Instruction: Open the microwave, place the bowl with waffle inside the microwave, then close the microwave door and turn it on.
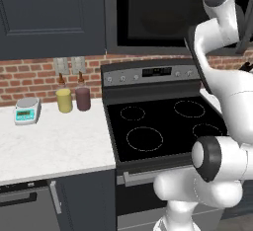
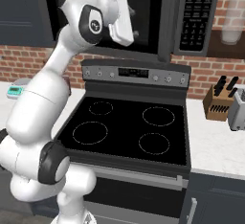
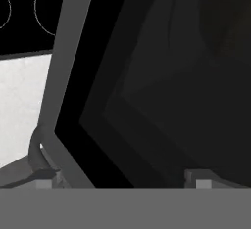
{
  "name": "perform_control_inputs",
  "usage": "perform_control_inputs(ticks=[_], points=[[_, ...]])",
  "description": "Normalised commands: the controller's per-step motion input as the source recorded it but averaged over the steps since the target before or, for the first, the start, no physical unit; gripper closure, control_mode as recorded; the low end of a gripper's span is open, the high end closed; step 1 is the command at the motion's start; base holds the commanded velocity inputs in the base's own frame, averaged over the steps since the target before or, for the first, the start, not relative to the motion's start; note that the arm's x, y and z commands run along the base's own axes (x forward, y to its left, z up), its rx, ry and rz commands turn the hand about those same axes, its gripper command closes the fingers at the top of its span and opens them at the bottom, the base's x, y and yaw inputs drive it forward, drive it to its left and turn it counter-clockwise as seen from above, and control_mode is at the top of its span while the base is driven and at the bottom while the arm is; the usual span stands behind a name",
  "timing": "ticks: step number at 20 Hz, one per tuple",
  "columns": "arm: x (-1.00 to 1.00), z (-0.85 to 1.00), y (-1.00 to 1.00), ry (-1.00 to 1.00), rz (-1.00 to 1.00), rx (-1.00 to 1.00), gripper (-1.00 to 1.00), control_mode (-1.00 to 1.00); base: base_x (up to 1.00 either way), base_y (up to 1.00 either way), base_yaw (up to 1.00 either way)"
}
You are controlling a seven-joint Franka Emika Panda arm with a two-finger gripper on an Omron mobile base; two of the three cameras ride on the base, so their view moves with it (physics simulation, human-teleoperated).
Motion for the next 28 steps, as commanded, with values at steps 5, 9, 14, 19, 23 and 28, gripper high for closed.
perform_control_inputs(ticks=[5, 9, 14, 19, 23, 28], points=[[1.0, -0.32, -0.06, 0.0, 0.42, 0.12, -1.0, -1.0, 0.0, 0.0, 0.0], [1.0, -0.44, 0.0, 0.0, 0.43, 0.06, -1.0, -1.0, 0.0, 0.0, 0.0], [1.0, -0.34, 0.0, 0.0, 0.41, 0.06, -1.0, -1.0, 0.0, 0.0, 0.0], [0.83, -0.53, 0.0, -0.12, 0.42, 0.04, -1.0, -1.0, 0.0, 0.0, 0.0], [-0.71, -1.0, -0.08, -0.5, 0.52, 0.0, -1.0, -1.0, 0.0, 0.0, 0.0], [-1.0, -0.87, 0.03, -0.45, 0.32, 0.0, -1.0, -1.0, 0.0, 0.0, 0.0]])
